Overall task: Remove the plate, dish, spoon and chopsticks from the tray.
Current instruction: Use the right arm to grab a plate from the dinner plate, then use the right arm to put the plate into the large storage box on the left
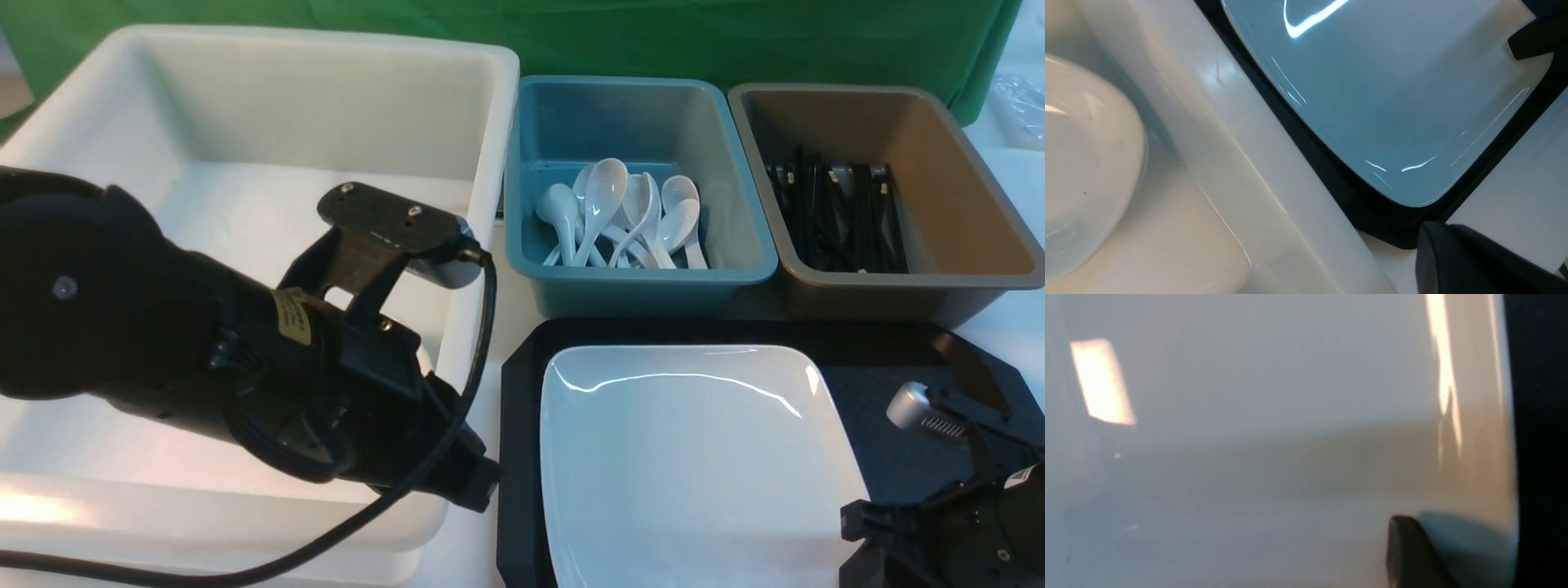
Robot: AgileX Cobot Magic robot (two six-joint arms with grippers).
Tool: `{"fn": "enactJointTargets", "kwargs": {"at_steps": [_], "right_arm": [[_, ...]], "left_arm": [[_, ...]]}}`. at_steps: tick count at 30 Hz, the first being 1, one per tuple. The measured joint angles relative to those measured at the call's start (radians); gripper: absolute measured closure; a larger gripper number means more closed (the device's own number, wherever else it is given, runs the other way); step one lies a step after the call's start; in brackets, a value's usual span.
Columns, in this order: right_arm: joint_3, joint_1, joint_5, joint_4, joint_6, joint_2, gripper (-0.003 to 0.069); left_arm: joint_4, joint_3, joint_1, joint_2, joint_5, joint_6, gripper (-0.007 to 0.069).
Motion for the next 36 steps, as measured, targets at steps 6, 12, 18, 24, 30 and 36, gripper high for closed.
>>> {"fn": "enactJointTargets", "kwargs": {"at_steps": [6,12,18,24,30,36], "right_arm": [[-0.004,-0.006,-0.014,0.01,-0.018,-0.015,0.0453],[-0.002,-0.008,-0.013,-0.015,-0.021,-0.138,0.05],[-0.001,-0.008,-0.01,-0.018,-0.002,-0.353,0.0584],[0.001,-0.008,0.003,-0.044,0.011,-0.498,0.0598],[-0.042,-0.008,0.054,-0.065,0.013,-0.538,0.0598],[-0.167,-0.008,0.094,-0.076,0.013,-0.539,0.0598]], "left_arm": [[0.002,0.0,-0.001,0.001,0.0,0.0,0.0622],[0.006,0.0,-0.001,0.001,0.016,0.0,0.0622],[0.018,0.0,-0.001,0.001,0.015,0.0,0.0622],[0.045,0.0,-0.001,0.001,0.005,-0.004,0.0622],[0.107,-0.023,-0.001,0.001,-0.007,-0.059,0.0622],[0.234,-0.134,-0.001,0.001,-0.001,-0.167,0.0622]]}}
